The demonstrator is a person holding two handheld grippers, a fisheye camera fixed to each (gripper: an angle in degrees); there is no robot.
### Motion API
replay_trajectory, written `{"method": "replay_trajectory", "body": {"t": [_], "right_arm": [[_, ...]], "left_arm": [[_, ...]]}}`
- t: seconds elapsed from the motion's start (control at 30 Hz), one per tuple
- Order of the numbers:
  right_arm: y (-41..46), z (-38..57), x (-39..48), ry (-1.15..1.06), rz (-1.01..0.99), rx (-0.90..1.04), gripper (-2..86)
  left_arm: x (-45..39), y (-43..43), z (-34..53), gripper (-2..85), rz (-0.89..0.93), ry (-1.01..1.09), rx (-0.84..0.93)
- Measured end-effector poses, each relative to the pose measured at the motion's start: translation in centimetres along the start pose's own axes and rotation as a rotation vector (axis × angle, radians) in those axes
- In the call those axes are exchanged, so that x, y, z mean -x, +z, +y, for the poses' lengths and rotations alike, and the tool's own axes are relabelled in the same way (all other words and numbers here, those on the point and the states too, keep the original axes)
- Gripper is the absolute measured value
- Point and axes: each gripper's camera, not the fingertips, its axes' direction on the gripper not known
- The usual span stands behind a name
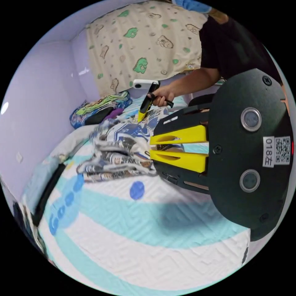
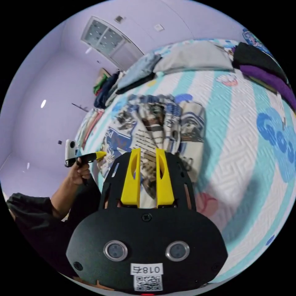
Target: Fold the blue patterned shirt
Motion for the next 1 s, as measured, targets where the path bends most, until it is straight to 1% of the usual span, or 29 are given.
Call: {"method": "replay_trajectory", "body": {"t": [0.07,0.1,0.13,0.17,0.2,0.27,0.33,0.4,0.43,0.5,0.57,0.63,0.7,0.83,0.9,1.0], "right_arm": [[-2.0,0.3,-0.3,0.002,-0.072,-0.06,9.5],[-3.6,0.4,-0.1,-0.018,-0.111,-0.122,11.4],[-5.1,0.3,0.0,-0.036,-0.127,-0.19,12.0],[-5.7,0.1,-0.1,-0.039,-0.123,-0.219,12.4],[-6.5,-0.5,-0.7,-0.028,-0.096,-0.252,13.1],[-6.6,-1.9,-2.5,0.018,-0.077,-0.237,14.5],[-5.5,-3.8,-6.3,0.123,-0.136,-0.17,16.4],[-4.7,-4.5,-8.3,0.17,-0.19,-0.143,17.1],[-4.4,-4.8,-8.9,0.176,-0.243,-0.142,17.2],[-4.1,-5.0,-9.0,0.157,-0.312,-0.134,17.4],[-3.6,-5.2,-8.5,0.126,-0.34,-0.101,17.4],[-2.9,-5.2,-7.9,0.092,-0.413,-0.053,17.3],[-2.3,-5.2,-7.3,0.064,-0.464,-0.005,17.3],[-2.2,-5.9,-7.0,0.07,-0.5,-0.003,17.3],[-1.9,-6.6,-6.7,0.071,-0.505,0.012,17.3],[-1.3,-7.8,-5.6,0.056,-0.49,0.046,17.1]], "left_arm": [[-0.9,-1.1,-0.5,5.4,0.026,0.043,-0.011],[-2.0,-2.2,-1.1,6.5,0.089,0.098,-0.054],[-2.5,-2.9,-1.4,6.8,0.116,0.12,-0.094],[-3.1,-4.3,-2.3,7.4,0.118,0.138,-0.18],[-3.3,-5.2,-3.6,8.7,0.062,0.135,-0.238],[-2.5,-5.2,-6.1,10.8,-0.038,0.091,-0.251],[-0.7,-4.2,-8.9,13.1,-0.045,0.025,-0.203],[1.6,-2.0,-12.0,16.4,-0.012,-0.047,-0.106],[1.9,-1.5,-12.6,16.9,-0.005,-0.055,-0.085],[2.6,0.3,-14.4,18.6,0.083,-0.062,-0.021],[2.7,0.5,-14.9,19.0,0.092,-0.059,-0.016],[3.0,0.3,-15.1,19.1,0.133,-0.053,-0.019],[3.0,0.8,-15.3,18.9,0.24,-0.017,0.047],[1.9,1.4,-15.9,18.2,0.205,0.029,0.087],[0.6,3.0,-17.0,18.2,0.235,0.079,0.168],[-1.2,4.8,-18.4,17.4,0.192,0.135,0.239]]}}
